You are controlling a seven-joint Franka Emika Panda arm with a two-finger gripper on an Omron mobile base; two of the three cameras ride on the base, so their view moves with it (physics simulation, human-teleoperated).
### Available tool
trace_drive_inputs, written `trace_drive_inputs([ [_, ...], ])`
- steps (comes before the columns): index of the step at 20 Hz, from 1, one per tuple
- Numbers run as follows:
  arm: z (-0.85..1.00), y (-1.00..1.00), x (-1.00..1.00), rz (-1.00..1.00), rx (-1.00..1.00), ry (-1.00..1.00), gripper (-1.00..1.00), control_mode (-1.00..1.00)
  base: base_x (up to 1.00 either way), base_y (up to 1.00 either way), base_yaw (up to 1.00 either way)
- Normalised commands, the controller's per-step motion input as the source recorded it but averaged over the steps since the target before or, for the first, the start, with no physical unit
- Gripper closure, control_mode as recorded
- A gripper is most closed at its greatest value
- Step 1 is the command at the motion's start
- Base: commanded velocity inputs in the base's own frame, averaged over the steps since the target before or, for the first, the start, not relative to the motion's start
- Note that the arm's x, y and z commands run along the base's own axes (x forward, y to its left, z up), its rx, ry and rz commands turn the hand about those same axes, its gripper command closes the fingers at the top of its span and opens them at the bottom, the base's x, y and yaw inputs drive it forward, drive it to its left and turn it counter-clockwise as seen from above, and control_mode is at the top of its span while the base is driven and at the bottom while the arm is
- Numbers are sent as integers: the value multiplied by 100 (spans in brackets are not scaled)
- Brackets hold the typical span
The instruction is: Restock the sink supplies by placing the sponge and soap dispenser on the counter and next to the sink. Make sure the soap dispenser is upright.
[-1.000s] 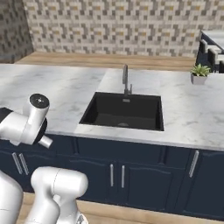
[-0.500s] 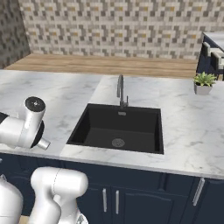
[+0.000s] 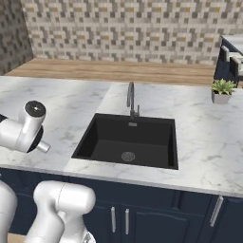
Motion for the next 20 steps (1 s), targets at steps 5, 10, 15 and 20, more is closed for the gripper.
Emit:
trace_drive_inputs([
  [5,-1,0,98,18,10,0,100,-100,0,0,0],
  [10,-22,0,88,21,11,0,100,-100,0,0,0],
  [15,0,-31,90,34,24,5,100,-100,0,0,0],
  [20,0,-11,86,23,26,11,100,-100,0,0,0],
])
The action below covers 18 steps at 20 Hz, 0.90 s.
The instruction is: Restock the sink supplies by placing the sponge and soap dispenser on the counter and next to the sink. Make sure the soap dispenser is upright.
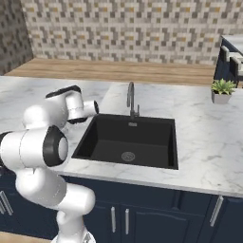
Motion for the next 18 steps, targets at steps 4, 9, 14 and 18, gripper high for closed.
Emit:
trace_drive_inputs([
  [4,0,0,78,11,23,24,100,-100,0,0,0],
  [9,0,-3,63,5,14,23,100,-100,0,0,0],
  [14,-14,0,56,2,9,21,100,-100,0,0,0],
  [18,-41,15,29,0,1,4,100,-100,0,0,0],
])
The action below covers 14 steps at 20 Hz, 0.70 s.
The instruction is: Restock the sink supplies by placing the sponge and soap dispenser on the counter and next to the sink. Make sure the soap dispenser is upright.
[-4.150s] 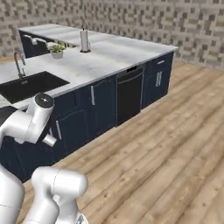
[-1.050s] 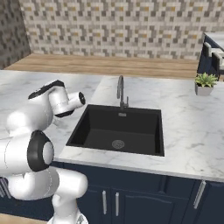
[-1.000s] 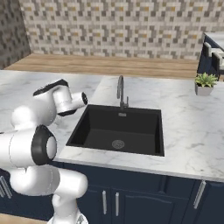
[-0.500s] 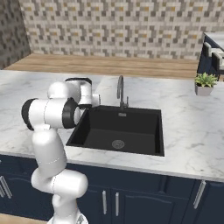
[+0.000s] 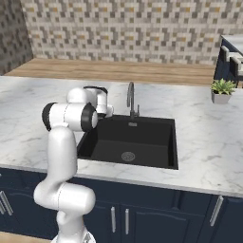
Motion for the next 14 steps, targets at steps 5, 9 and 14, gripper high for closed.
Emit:
trace_drive_inputs([
  [5,-39,21,7,0,-2,-1,100,-100,0,0,0],
  [9,-24,1,13,0,-1,-1,100,-100,0,0,0],
  [14,-21,0,3,0,-3,-5,100,-100,0,0,0],
])
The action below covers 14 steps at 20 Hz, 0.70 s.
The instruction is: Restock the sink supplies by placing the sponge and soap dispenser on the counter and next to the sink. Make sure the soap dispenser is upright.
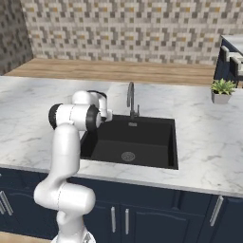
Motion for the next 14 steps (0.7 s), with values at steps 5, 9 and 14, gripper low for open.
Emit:
trace_drive_inputs([
  [5,-28,0,8,0,-4,-4,100,-100,0,0,0],
  [9,-22,-6,6,0,-1,-1,100,-100,0,0,0],
  [14,-22,-21,-7,5,0,-2,100,-100,0,0,0],
])
